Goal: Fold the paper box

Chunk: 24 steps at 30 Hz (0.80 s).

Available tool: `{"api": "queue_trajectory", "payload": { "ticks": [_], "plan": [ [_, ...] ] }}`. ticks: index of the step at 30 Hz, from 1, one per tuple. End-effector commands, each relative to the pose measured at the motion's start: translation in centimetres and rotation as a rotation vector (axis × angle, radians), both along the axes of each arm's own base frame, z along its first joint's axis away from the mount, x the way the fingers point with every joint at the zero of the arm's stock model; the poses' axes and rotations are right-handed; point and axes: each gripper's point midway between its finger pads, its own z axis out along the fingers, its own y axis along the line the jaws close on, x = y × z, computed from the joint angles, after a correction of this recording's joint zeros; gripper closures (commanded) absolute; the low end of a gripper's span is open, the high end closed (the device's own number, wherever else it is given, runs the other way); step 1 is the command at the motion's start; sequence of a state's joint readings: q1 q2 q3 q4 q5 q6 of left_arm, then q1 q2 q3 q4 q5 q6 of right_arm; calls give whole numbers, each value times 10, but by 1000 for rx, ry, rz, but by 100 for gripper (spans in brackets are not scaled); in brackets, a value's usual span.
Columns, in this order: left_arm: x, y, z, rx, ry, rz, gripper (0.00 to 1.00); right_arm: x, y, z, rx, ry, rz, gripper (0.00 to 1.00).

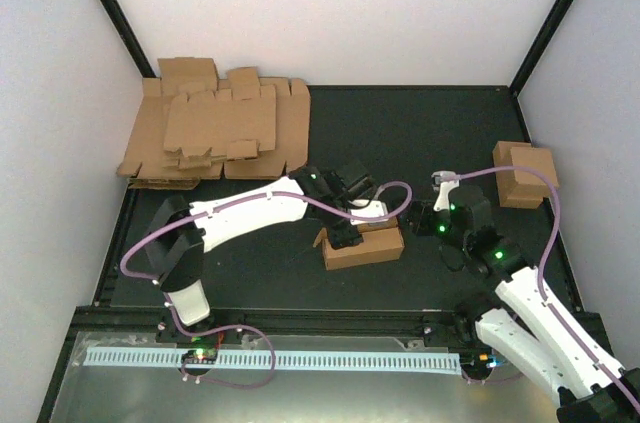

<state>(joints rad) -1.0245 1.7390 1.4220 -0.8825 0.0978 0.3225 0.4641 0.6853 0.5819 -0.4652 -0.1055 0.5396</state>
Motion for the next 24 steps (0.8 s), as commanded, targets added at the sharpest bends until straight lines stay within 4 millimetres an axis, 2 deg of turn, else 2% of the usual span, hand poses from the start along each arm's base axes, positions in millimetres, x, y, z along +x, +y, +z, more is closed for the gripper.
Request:
{"api": "queue_trajectory", "payload": {
  "ticks": [1, 5, 6, 8, 14, 15, 17, 20, 24],
  "plan": [
    [9, 0, 11, -10, -41, -88, 30, -2, -3, 8, 3, -20, -7, 7],
    [11, 7, 1, 37, -38, -66, 19, -3, -5, 10, 7, -24, -11, 7],
    [11, 7, 7, 21, -42, -59, 11, -3, -5, 11, 6, -25, -12, 7],
    [8, 4, 25, -38, -50, -53, 2, -3, -5, 12, 0, -29, -11, 7],
    [-14, 5, 81, -214, -32, -28, 1, 0, -4, 16, -25, -34, 2, 6],
    [-15, 8, 88, -230, -38, -6, 1, 0, -4, 16, -31, -31, 9, 0],
    [-13, 15, 102, -271, -69, 49, 1, -1, -1, 17, -38, -38, 35, 1],
    [6, 36, 125, -343, -184, 242, 1, 0, -2, 21, -51, -56, 35, 1],
    [17, 75, 136, -446, -231, 465, 1, 0, -5, 23, -85, -60, 38, 0]
  ]
}}
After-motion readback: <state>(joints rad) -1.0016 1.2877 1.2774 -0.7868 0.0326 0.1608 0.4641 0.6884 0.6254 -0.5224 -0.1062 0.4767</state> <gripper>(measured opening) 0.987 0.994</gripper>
